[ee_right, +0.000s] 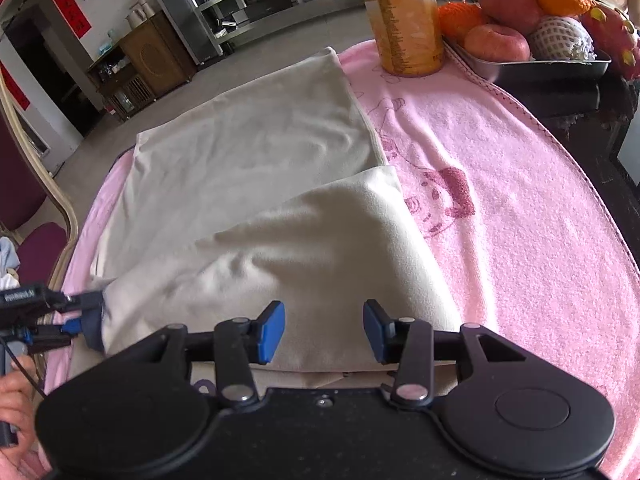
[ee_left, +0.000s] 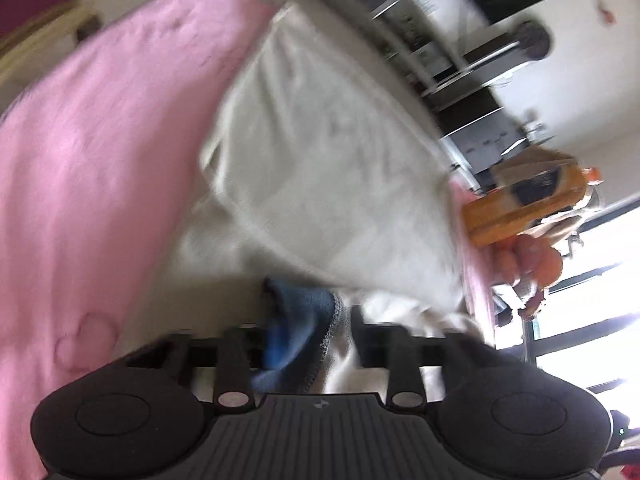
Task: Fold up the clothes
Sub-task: 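Grasp the laid blue cuff with the left tool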
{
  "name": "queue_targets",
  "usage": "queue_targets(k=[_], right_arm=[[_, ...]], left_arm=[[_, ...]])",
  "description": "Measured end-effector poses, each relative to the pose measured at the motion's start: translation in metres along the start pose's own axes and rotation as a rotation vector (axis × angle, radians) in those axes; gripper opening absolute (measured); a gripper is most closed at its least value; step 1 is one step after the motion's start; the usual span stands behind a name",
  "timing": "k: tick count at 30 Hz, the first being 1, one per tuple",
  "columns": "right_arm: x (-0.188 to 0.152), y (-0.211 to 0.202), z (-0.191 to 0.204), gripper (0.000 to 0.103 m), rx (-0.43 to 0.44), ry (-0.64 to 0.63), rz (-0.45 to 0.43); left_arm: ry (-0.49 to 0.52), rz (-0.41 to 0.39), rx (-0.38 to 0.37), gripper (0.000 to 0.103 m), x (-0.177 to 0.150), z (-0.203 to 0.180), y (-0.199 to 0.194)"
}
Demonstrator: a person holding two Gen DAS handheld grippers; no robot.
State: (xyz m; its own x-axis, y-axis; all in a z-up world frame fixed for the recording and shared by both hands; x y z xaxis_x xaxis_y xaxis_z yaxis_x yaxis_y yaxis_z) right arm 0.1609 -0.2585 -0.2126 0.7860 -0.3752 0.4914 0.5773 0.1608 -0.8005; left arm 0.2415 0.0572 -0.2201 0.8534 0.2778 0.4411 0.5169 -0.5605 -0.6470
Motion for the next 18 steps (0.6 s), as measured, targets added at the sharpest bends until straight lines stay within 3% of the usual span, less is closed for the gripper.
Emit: queue_targets(k=[3,4,6,7,8,9,11,14,18], right_arm=[[0.000,0.000,-0.001,0.042,-0.005,0.001,0.000],[0.001,0.000,-0.002,0.042,-0.007,-0.001,-0.002],[0.001,-0.001,-0.002,0.043,-0.013,-0.005,-0.007],[0.001,-0.001,-0.003,0.043,-0.016,-0.006,-0.008],[0.002,-0.001,-0.003,0.043,-0.016,-0.005,-0.006],[0.002,-0.002,-0.004,0.044,-0.013,-0.003,-0.005],[0.003,-0.003,-0.004,0.045,-0.006,0.003,-0.006],[0.003,-0.005,-0.004,0.046,0.005,0.000,-0.008],[0.002,-0.007,-0.003,0.047,0.020,0.006,-0.007]], left_arm=[[0.187,-0.128,0.005,0.005,0.001,-0.030,-0.025],[0.232,-0.131,0.024,0.005,-0.004,-0.034,-0.028],[0.293,-0.064,0.140,0.009,-0.017,-0.028,-0.020],[0.301,0.008,0.236,0.009,-0.025,-0.015,-0.010],[0.298,0.056,0.304,0.020,-0.031,-0.003,-0.003],[0.282,0.065,0.322,0.020,-0.033,0.002,-0.004],[0.238,0.072,0.326,0.021,-0.031,0.004,-0.013],[0.179,0.075,0.308,0.038,-0.028,0.006,-0.019],[0.110,0.067,0.251,0.039,-0.023,0.011,-0.018]])
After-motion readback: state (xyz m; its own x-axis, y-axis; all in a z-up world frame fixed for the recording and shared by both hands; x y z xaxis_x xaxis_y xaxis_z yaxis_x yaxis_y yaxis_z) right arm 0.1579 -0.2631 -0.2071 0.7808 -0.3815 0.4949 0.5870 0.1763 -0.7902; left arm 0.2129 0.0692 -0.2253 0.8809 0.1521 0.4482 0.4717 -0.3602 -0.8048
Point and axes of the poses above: each gripper's, at about its wrist camera, not at the fingertips, and y roughly the way its jaws point, z to its left, x to its top, the point moved 10 cm from there along y, roughly the way its jaws point, and after that the axes turned 3 degrees about y, right-handed, at the moved point
